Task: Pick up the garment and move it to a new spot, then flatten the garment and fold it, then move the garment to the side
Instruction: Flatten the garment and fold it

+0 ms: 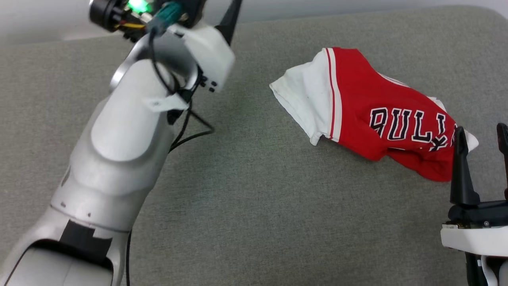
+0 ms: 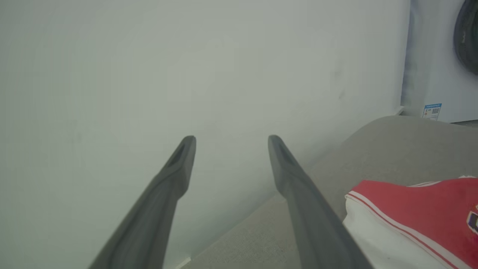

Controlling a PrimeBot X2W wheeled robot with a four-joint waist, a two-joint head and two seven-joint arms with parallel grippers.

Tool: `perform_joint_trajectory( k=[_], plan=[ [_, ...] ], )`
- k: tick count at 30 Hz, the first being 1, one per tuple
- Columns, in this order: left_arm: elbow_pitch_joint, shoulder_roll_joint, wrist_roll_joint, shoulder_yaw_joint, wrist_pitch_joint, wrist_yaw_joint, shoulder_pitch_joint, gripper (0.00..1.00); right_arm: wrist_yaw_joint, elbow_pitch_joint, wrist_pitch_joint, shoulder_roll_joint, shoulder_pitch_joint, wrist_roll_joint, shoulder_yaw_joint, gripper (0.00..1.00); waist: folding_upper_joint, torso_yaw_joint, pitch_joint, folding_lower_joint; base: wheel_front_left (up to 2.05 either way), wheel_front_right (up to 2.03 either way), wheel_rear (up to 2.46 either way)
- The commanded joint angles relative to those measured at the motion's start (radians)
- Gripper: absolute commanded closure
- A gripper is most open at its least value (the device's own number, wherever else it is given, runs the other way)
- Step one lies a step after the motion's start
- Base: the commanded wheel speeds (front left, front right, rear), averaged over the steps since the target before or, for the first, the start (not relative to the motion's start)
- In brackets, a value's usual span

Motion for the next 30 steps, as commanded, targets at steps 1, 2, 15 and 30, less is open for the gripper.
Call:
perform_joint_trajectory(
  k=[1, 2, 15, 30],
  plan=[
    [0.035, -0.002, -0.056, -0.064, 0.055, -0.002, -0.062, 0.00, 0.000, -0.011, -0.002, 0.007, -0.021, -0.010, 0.006, 0.00, -0.0001, -0.041, 0.055, -0.0001, 0.00, 0.00, 0.00],
    [0.052, 0.001, -0.095, -0.108, 0.089, -0.001, -0.109, 0.00, 0.000, -0.014, -0.002, 0.010, -0.027, -0.013, 0.007, 0.00, -0.0001, -0.047, 0.068, -0.0001, 0.00, 0.00, 0.00],
    [0.168, 0.095, -0.603, -0.581, 0.676, -0.002, -0.470, 0.00, 0.000, -0.046, -0.002, 0.027, -0.113, -0.034, 0.048, 0.00, -0.0001, -0.129, 0.228, -0.0001, 0.00, 0.00, 0.00],
    [0.108, 0.158, -0.837, -0.865, 1.012, -0.002, -0.578, 0.00, 0.000, -0.040, -0.002, 0.041, -0.197, -0.030, 0.094, 0.00, -0.0001, -0.203, 0.359, -0.0001, 0.00, 0.00, 0.00]
  ],
)
